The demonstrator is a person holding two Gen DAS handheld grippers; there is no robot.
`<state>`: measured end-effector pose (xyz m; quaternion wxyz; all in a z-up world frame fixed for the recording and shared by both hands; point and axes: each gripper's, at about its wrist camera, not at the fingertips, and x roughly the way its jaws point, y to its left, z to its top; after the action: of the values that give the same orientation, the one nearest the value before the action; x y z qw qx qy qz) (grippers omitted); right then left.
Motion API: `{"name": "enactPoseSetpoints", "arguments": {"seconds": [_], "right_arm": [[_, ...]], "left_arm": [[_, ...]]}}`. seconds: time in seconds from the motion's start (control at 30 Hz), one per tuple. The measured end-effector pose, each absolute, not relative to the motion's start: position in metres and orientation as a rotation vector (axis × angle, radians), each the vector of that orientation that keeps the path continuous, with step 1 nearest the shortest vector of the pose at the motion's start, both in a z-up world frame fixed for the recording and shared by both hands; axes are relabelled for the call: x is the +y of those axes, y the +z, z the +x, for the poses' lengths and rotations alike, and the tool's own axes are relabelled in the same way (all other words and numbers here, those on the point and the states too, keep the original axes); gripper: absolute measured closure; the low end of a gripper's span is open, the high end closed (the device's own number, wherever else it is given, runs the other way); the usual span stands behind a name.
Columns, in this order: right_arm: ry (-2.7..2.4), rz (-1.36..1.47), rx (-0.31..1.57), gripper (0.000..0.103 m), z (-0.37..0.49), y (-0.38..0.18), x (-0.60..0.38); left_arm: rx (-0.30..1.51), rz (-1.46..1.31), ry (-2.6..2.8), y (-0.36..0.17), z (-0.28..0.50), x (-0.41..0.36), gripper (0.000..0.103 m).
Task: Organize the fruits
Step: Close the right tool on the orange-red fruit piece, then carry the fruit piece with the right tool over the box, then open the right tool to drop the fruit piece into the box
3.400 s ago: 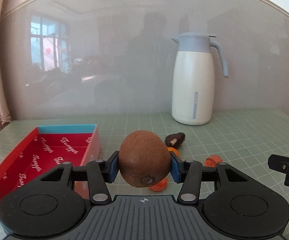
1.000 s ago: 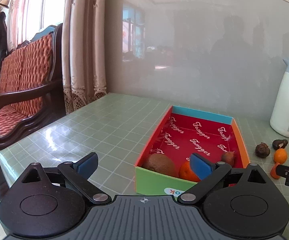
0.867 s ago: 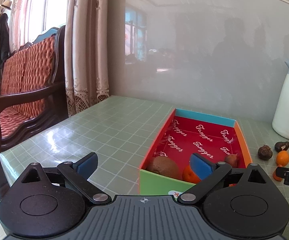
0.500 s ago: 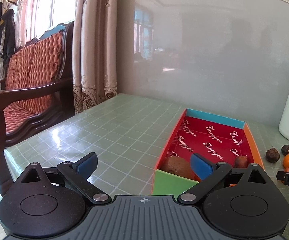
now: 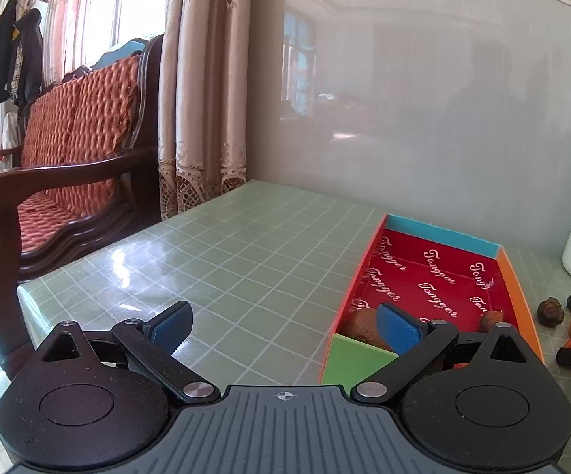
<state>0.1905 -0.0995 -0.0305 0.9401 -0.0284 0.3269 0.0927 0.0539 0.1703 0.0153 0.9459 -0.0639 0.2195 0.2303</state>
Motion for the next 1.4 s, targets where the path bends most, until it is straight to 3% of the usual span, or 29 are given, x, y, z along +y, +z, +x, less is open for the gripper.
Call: {"name": "enactPoseSetpoints", "arguments": {"seconds": [0.73,1.4], "right_arm": [[0.444,-0.029,0.478,0.074,0.149,0.023,-0.056],[0.551,-0.153,0.570,0.074,0.144,0.007,0.011]], "left_arm": [[0.437,-0.219,0.581,0.014,0.034,0.211,0.004],[0.436,-0.294,0.736,0.004,0.000,0.263,0.004]]}}
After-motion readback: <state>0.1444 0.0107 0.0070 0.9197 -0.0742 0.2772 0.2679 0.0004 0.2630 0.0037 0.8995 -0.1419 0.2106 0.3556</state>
